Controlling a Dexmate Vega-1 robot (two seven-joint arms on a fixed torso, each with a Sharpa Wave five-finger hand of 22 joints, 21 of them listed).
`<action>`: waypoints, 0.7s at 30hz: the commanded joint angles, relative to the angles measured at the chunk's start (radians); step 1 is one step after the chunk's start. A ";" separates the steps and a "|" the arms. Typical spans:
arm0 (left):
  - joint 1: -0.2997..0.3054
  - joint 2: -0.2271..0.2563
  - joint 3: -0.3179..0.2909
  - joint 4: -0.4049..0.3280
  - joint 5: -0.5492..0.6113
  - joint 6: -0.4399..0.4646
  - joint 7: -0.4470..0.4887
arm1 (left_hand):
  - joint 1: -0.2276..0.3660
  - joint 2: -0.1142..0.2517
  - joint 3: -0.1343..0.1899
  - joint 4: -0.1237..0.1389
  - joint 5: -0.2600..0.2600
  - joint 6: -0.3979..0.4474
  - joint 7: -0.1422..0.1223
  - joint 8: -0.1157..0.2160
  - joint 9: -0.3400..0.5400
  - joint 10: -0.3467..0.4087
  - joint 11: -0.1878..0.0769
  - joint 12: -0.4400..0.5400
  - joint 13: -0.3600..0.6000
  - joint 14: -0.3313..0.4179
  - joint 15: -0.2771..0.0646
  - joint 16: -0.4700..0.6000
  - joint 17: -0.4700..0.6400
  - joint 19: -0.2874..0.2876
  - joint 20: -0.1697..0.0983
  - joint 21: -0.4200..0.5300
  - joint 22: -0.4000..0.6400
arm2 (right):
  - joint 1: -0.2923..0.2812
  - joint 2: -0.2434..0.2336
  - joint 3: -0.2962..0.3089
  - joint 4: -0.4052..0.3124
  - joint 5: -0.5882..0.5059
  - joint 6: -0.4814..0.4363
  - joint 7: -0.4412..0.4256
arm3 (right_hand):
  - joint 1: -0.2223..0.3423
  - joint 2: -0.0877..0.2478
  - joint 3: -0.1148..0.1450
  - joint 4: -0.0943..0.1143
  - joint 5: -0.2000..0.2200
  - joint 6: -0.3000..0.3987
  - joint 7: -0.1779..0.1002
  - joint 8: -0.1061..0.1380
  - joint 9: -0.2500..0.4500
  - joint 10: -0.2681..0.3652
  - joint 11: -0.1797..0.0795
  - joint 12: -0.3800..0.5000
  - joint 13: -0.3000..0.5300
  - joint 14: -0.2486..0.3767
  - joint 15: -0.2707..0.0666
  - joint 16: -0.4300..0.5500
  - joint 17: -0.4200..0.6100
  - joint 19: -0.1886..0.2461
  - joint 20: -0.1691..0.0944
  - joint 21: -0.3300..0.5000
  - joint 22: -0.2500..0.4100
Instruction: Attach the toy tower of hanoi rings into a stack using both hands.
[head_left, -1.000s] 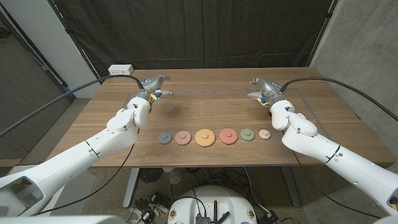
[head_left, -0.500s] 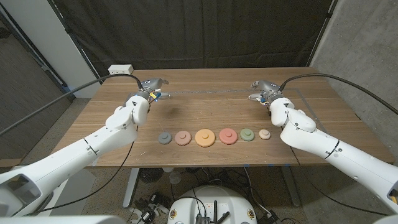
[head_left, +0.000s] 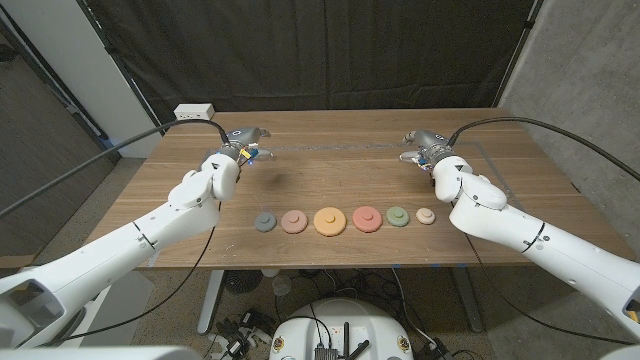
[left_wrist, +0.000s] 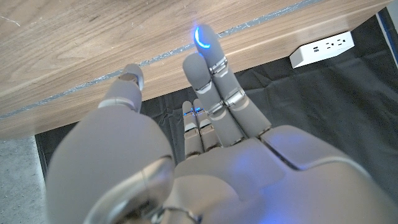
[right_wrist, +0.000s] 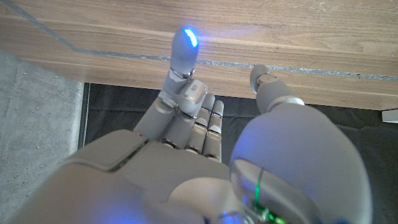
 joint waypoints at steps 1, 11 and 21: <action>0.015 0.009 -0.010 -0.010 -0.010 0.001 0.013 | 0.013 0.005 -0.006 0.002 0.007 0.007 -0.004 0.008 0.004 0.008 -0.002 0.005 0.006 0.008 -0.012 0.014 0.007 -0.006 -0.028 0.009 0.001 | -0.015 -0.024 0.001 -0.020 0.013 0.020 -0.026 | -0.010 0.003 0.007 0.002 0.003 0.044 -0.025 0.013 -0.002 0.009 -0.013 0.005 -0.001 0.005 -0.089 0.002 0.002 0.007 0.000 0.019 0.005; 0.073 0.009 -0.060 0.008 -0.062 -0.077 0.120 | 0.023 0.006 -0.017 0.002 0.009 0.018 -0.006 0.012 0.004 0.025 -0.008 0.010 0.014 0.008 -0.012 0.027 0.002 -0.007 -0.028 0.020 -0.006 | -0.043 -0.058 -0.008 -0.094 -0.015 -0.010 -0.020 | -0.009 -0.015 0.009 -0.006 0.005 -0.033 0.017 -0.024 -0.009 -0.016 -0.014 -0.003 0.001 0.003 -0.088 0.008 0.007 -0.005 0.000 0.021 -0.003; 0.092 0.016 -0.074 0.038 -0.087 -0.148 0.161 | 0.030 0.010 -0.022 0.003 0.011 0.025 -0.005 0.013 0.005 0.031 -0.008 0.011 0.019 0.011 -0.012 0.040 0.007 -0.007 -0.028 0.031 -0.007 | -0.081 -0.069 -0.008 -0.150 -0.037 -0.016 -0.033 | -0.004 -0.016 0.012 -0.007 0.006 -0.021 0.024 -0.020 -0.010 0.000 -0.012 0.005 0.004 -0.002 -0.089 0.007 0.004 -0.008 0.000 0.023 -0.007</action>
